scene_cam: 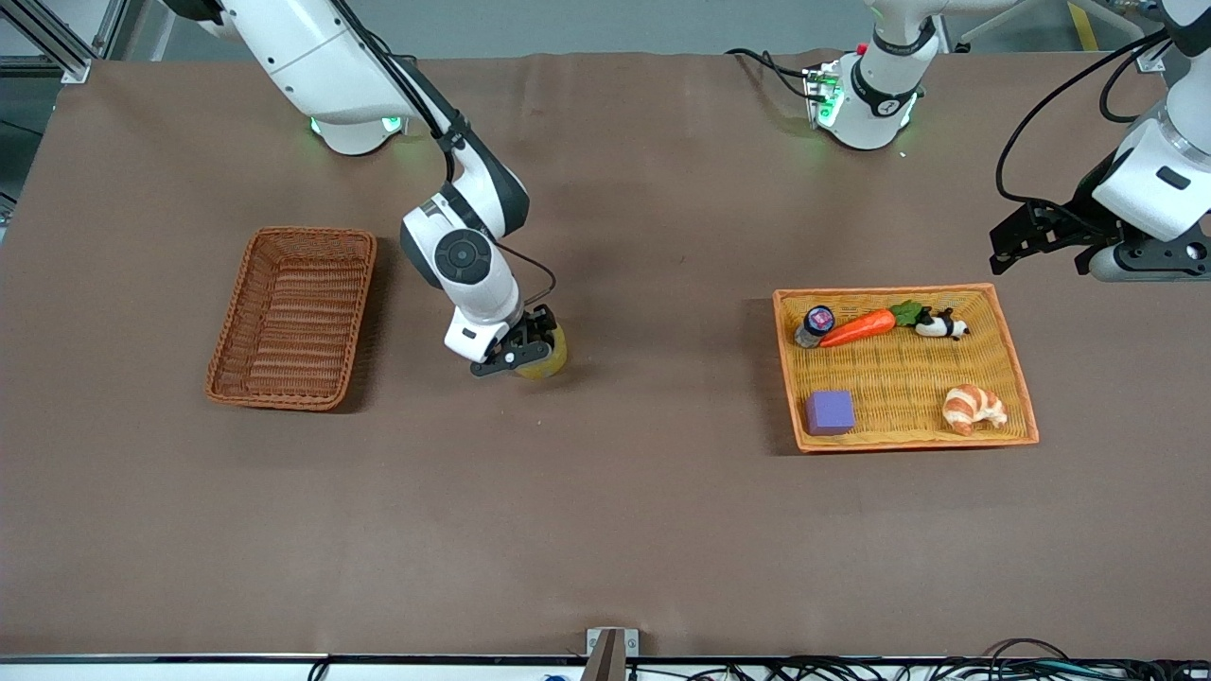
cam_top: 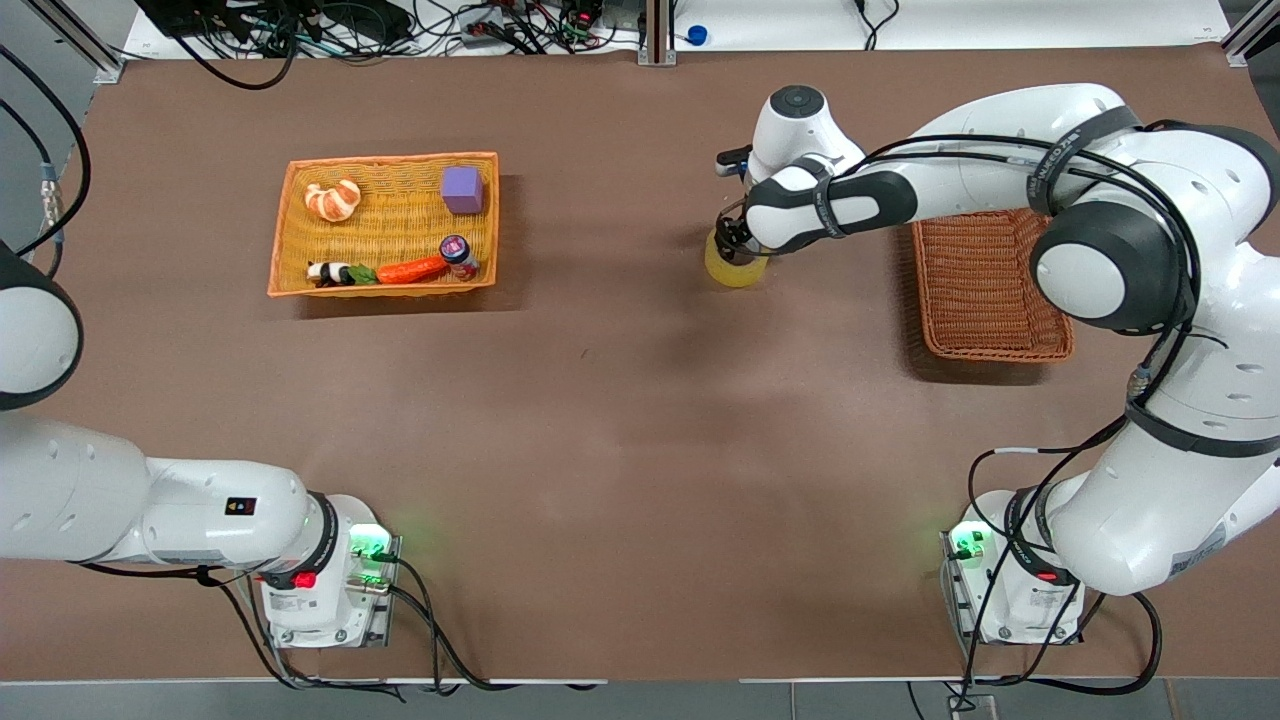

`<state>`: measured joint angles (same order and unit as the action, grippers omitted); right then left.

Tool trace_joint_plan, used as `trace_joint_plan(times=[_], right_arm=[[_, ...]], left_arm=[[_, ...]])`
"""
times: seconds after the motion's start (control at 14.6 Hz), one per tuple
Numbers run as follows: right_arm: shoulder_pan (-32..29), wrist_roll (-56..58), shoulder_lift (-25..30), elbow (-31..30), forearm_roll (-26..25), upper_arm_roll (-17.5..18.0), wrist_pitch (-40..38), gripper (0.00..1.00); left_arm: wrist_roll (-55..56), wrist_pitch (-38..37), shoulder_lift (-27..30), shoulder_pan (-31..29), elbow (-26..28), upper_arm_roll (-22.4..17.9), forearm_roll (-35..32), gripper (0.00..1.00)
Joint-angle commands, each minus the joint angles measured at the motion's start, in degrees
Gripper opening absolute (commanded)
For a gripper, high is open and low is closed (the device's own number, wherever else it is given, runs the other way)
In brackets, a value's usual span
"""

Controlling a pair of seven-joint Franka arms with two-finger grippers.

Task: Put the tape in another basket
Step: 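Grasp the tape with the right gripper while the left gripper withdraws, then carry the tape with the right gripper and lower it into the basket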

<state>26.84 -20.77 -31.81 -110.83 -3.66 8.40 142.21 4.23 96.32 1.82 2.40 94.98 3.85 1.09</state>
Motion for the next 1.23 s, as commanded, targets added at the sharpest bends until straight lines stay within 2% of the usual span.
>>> trace_joint_plan(times=[0.0, 0.2, 0.27, 0.34, 0.55, 0.68, 0.82, 0.96, 1.16], right_arm=[[-1.26, -0.67, -0.18, -0.18, -1.09, 0.3, 0.79, 0.75], [-1.18, -0.58, -0.97, 0.17, -1.09, 0.22, 0.7, 0.29], [-1.26, -0.67, -0.98, 0.35, -1.09, 0.22, 0.18, 0.1], [-1.35, -1.45, -0.98, 0.61, -1.0, 0.22, -0.52, 0.01], [-1.35, -2.16, -0.63, 1.32, -1.0, 0.22, -3.33, 0.0], [-2.75, -2.69, 1.56, 4.55, -0.91, 0.3, -11.12, 0.0], [-5.21, -3.92, 5.6, 8.95, -0.82, 0.39, -21.32, 0.0], [-10.99, -1.83, 11.73, 9.14, -0.39, 0.65, -26.69, 0.0], [-18.12, 9.14, 19.39, 7.83, -0.12, -0.13, -35.66, 0.0]], left_arm=[[-2.91, -0.51, 2.04, 0.67, 2.31, -1.56, 2.07, 1.0], [-2.82, -0.43, 1.96, 0.76, 2.4, -1.47, 0.15, 1.0], [-2.82, -0.25, 1.87, 0.76, 2.14, -1.47, -0.56, 1.0], [-2.74, -0.34, 1.87, 0.76, 1.79, -1.39, -1.26, 1.0], [-1.95, -2.09, 2.04, 0.67, -0.5, -1.47, -1.35, 1.0], [-2.64, -3.67, 2.13, 0.85, -0.06, -1.03, -1.35, 1.0], [-2.64, -4.29, 0.82, 0.85, -2.94, -1.12, -1.35, 1.0], [-2.56, -5.17, -1.64, 0.94, -7.16, -1.21, -1.44, 1.0], [-2.82, -5.35, -2.53, 0.85, -8.67, -1.56, -0.66, 1.0]])
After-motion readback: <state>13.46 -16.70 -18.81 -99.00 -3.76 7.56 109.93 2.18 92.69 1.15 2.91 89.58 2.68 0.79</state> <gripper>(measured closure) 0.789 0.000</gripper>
